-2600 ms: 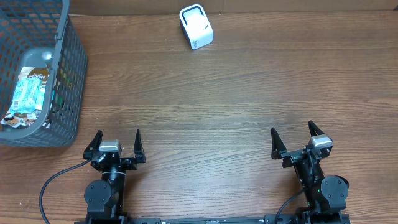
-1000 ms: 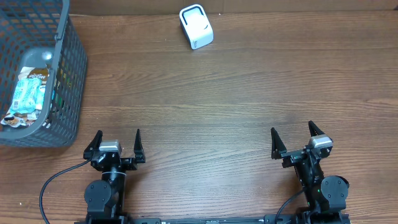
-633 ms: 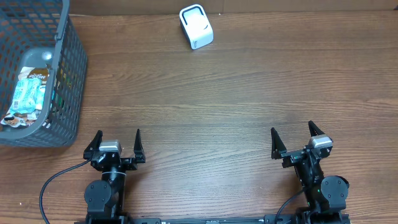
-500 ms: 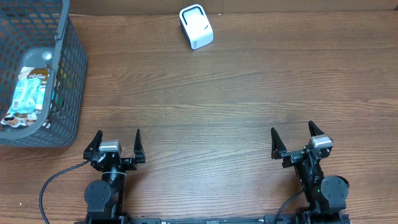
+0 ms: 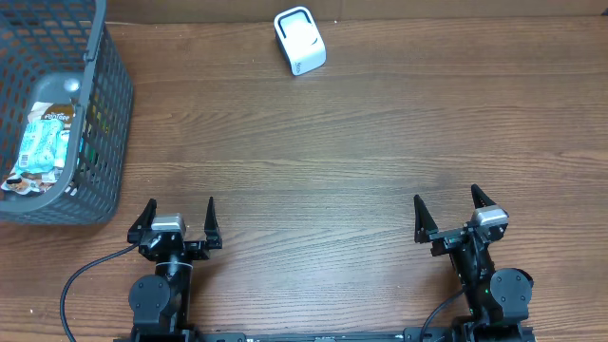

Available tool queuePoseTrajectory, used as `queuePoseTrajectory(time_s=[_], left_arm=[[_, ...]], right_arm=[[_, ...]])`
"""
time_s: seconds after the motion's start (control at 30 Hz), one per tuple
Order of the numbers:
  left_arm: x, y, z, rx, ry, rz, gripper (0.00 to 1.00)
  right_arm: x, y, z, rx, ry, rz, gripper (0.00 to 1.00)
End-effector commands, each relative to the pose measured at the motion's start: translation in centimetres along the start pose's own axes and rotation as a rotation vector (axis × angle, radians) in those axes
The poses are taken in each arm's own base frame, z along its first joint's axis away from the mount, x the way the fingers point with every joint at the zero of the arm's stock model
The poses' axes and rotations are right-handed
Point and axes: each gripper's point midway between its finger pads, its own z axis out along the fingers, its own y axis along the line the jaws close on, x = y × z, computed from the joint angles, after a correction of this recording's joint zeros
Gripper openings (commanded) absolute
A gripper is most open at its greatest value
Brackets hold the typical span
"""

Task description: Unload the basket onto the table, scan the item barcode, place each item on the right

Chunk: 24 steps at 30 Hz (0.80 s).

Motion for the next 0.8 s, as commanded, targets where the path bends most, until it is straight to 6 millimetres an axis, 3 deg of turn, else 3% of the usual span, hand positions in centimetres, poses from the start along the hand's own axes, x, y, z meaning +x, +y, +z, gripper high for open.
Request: queuePoseTrajectory(time_s=[0.0, 0.2, 0.3, 0.43, 0.6, 0.77], left_arm=[[-0.3, 0.1, 0.0, -0.001, -0.016, 0.014, 1.0], [-0.5, -0.3, -0.1, 0.018, -0.024, 0.014, 1.0], [-2.2, -2.0, -0.4, 0.12, -0.064, -0.001, 1.0], [-7.3, -5.8, -2.8, 0.353, -0.145, -0.11, 1.0], [-14.3, -5.9, -5.9, 0.383, -0.271, -0.18, 1.0], [-18.5, -6.0, -8.3, 0.381, -0.252, -0.178, 1.0]], right_arm=[[0.2, -0.2, 0.0, 0.012, -0.004, -0.005, 1.0], [0.2, -0.2, 0.0, 0.012, -0.003, -0.005, 1.0], [0.2, -0.2, 0.0, 0.012, -0.004, -0.005, 1.0], [0.2, -0.2, 0.0, 0.012, -0.004, -0.005, 1.0], [0.2, -0.2, 0.0, 0.012, -0.004, -0.005, 1.0], [0.2, -0.2, 0.0, 0.012, -0.003, -0.005, 1.0]])
